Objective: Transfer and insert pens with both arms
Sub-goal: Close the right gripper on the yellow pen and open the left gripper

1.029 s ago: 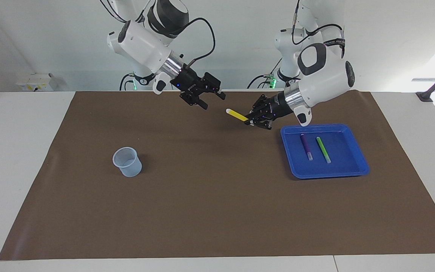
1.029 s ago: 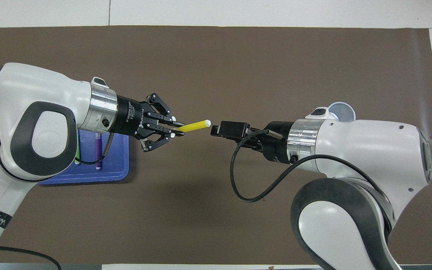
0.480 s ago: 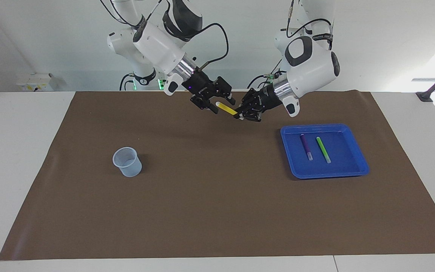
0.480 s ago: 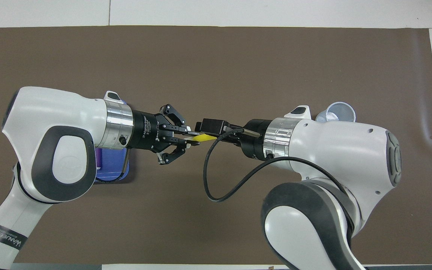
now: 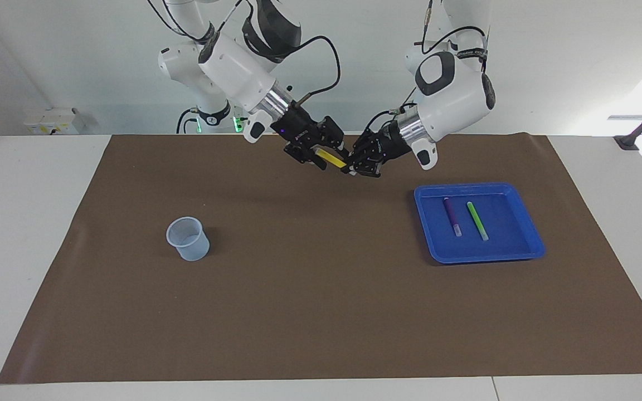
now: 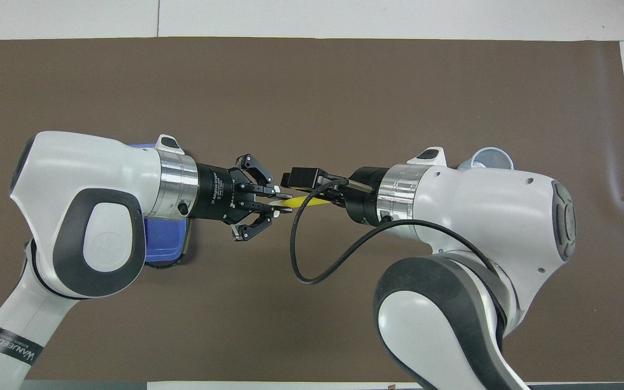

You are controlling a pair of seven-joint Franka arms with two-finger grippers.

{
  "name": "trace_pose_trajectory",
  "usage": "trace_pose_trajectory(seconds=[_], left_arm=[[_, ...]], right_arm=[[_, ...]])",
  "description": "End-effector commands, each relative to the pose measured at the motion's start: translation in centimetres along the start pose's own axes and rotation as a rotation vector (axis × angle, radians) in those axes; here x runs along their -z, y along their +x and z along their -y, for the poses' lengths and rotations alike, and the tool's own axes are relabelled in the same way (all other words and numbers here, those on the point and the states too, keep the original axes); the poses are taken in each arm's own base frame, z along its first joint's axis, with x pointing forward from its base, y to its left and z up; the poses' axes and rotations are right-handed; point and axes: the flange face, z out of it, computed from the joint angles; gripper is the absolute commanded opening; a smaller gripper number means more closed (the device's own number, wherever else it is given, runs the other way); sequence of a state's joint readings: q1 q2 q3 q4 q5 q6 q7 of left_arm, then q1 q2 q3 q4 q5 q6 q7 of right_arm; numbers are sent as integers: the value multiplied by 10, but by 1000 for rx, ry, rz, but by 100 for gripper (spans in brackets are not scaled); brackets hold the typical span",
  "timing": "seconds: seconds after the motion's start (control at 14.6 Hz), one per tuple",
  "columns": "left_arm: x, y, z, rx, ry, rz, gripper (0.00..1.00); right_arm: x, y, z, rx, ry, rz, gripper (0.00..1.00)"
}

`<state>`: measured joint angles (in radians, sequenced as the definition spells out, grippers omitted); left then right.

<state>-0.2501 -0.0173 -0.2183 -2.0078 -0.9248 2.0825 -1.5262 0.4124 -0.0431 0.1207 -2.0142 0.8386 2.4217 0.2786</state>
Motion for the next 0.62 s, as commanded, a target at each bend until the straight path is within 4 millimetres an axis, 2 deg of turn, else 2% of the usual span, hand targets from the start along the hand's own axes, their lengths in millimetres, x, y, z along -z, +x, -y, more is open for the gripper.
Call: trace_pose_trajectory(seconds=[0.0,0.55], left_arm=[[4,1,9,-10,-19,8,0],[5,2,8,-8,-23,9,0]], right_arm=[[6,2,-4,21,-62,59,75],[11,2,-3,44,-87,51,69]])
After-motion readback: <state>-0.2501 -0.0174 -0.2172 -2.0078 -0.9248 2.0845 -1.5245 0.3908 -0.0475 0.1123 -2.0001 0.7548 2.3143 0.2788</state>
